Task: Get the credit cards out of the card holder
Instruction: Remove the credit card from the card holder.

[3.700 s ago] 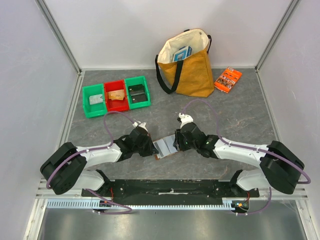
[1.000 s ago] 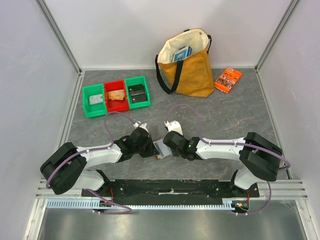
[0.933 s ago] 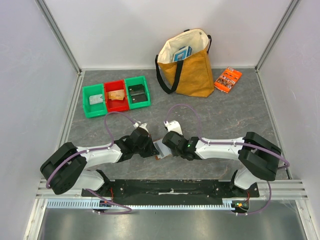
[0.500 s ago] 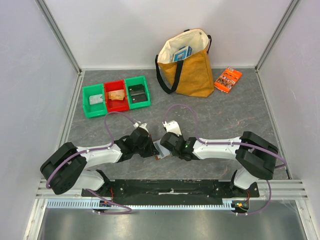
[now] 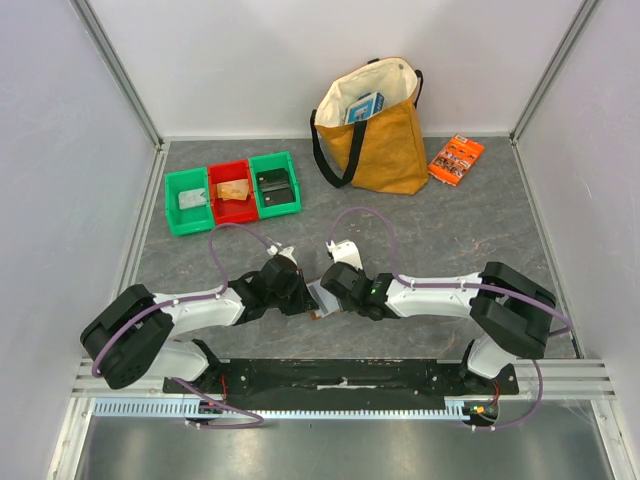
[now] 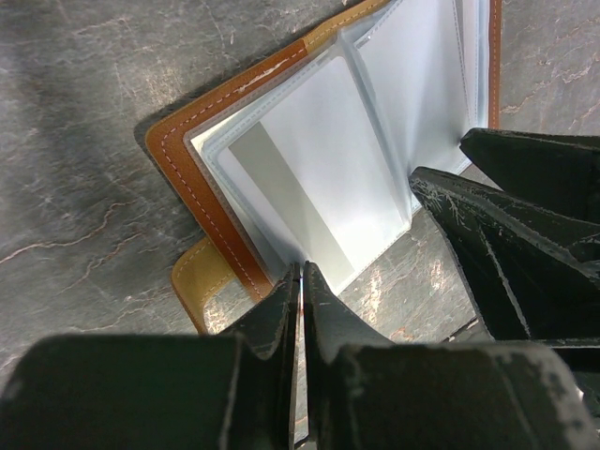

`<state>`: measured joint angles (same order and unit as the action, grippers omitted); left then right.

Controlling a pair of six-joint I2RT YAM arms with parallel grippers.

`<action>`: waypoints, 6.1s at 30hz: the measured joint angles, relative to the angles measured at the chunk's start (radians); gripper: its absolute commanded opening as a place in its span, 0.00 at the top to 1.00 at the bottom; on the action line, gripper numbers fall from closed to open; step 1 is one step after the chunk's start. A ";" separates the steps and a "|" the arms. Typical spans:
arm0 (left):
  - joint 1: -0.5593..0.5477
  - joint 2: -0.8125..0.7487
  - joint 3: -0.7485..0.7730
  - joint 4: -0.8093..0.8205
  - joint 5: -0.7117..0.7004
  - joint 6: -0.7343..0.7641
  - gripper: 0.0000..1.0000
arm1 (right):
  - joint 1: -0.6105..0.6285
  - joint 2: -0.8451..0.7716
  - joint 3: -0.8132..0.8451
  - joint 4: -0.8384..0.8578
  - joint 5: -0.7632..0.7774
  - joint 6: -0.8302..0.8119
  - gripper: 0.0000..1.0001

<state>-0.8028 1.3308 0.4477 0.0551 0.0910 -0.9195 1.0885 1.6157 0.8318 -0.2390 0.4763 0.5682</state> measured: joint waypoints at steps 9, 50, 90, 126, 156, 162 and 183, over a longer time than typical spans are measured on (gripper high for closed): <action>0.000 0.000 0.000 0.000 0.001 0.000 0.92 | -0.020 -0.029 -0.035 0.018 -0.012 0.028 0.48; -0.005 -0.278 -0.089 -0.057 -0.095 -0.062 0.80 | 0.016 -0.035 0.008 0.182 -0.428 -0.183 0.70; -0.005 0.054 0.139 -0.019 0.070 -0.071 0.53 | -0.329 -0.203 -0.286 0.352 -0.592 -0.062 0.86; -0.004 0.164 0.107 0.116 0.077 -0.123 0.75 | -0.366 -0.137 -0.314 0.478 -0.664 -0.012 0.89; 0.000 0.130 -0.129 0.525 0.103 -0.312 0.98 | -0.373 -0.121 -0.317 0.502 -0.686 -0.010 0.89; 0.010 0.116 -0.156 0.541 0.102 -0.319 0.98 | -0.376 -0.112 -0.317 0.513 -0.692 -0.006 0.89; 0.021 0.053 -0.129 0.425 0.091 -0.304 0.66 | -0.393 -0.102 -0.317 0.520 -0.720 0.008 0.92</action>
<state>-0.7818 1.3842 0.3183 0.4801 0.1818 -1.2236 0.6960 1.5139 0.5148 0.2813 -0.2436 0.5762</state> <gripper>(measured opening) 0.329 0.077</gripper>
